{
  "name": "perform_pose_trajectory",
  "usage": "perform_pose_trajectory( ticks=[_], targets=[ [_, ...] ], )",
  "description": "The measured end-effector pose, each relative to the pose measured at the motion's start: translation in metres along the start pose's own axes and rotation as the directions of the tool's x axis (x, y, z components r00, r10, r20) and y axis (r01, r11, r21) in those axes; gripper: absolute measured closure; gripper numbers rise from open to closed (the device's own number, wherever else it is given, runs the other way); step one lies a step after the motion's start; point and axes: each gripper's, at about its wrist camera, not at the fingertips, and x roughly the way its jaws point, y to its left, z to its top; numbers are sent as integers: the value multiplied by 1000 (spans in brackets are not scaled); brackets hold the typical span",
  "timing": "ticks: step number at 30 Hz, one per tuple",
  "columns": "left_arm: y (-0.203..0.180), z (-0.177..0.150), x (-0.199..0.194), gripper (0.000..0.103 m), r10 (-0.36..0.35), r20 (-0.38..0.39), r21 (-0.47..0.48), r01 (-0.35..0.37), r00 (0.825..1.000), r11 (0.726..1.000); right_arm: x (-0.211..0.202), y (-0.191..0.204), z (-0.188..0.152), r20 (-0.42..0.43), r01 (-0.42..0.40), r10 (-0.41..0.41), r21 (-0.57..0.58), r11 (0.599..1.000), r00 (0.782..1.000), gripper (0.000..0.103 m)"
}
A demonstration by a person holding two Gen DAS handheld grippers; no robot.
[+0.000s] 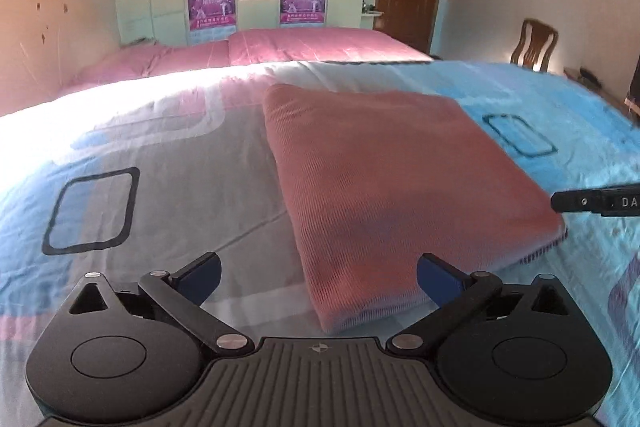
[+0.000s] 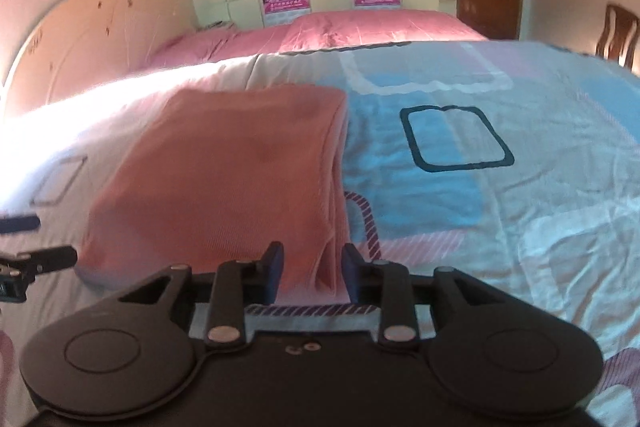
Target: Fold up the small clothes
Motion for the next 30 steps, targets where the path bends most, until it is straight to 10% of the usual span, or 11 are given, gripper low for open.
perform_pose_trajectory(
  ticks=[4,12,17,22,30],
  targets=[
    [15,11,15,1,-59,-11,-89,58,998,994,11,-26,12,3,-44,44,131,990,999,68],
    [21,9,52,1,-69,-71,-124,60,995,991,39,-15,7,-130,-95,95,11,995,987,72],
    [12,7,67,22,-115,-125,-122,100,985,987,44,-10,7,-122,-98,93,-34,995,988,97],
    [-1,19,57,22,-78,-97,-34,75,992,997,20,-18,20,-76,-80,78,-34,996,994,97],
    [39,38,60,22,-125,-57,-182,113,991,977,43,-11,12,-144,-25,10,-103,994,990,83]
  ],
)
